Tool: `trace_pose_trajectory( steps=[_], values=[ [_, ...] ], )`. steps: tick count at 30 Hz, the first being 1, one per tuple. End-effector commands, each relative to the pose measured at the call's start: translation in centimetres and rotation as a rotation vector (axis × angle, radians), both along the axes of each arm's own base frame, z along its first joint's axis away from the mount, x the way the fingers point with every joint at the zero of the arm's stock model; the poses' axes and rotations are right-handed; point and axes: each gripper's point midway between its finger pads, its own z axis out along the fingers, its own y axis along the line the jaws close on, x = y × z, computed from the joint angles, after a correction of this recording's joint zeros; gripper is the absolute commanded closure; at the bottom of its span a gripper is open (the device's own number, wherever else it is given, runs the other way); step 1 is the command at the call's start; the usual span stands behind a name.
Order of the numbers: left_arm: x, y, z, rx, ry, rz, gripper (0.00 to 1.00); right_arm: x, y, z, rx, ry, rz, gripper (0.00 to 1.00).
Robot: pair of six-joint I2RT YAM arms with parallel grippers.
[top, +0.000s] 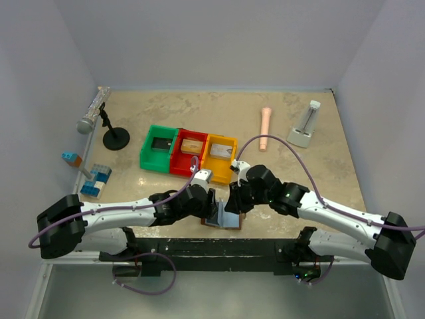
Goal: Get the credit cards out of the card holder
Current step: Remove the credit card from the card holder.
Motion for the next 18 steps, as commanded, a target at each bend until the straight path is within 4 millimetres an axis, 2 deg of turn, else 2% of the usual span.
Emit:
trace_pose_trajectory(
  steps=[1, 18],
  values=[
    [0.5, -1.7, 2.3, -0.049, -0.039, -0.030, 0.47, 1.1, 2.2, 3.2, 0.094, -0.038, 0.004, 0.75],
    [0.6, -0.7, 2.2, 0.010, -0.049, -0.030, 0.46, 0.9, 1.7, 2.2, 0.074, -0.027, -0.006, 0.71]
  ],
)
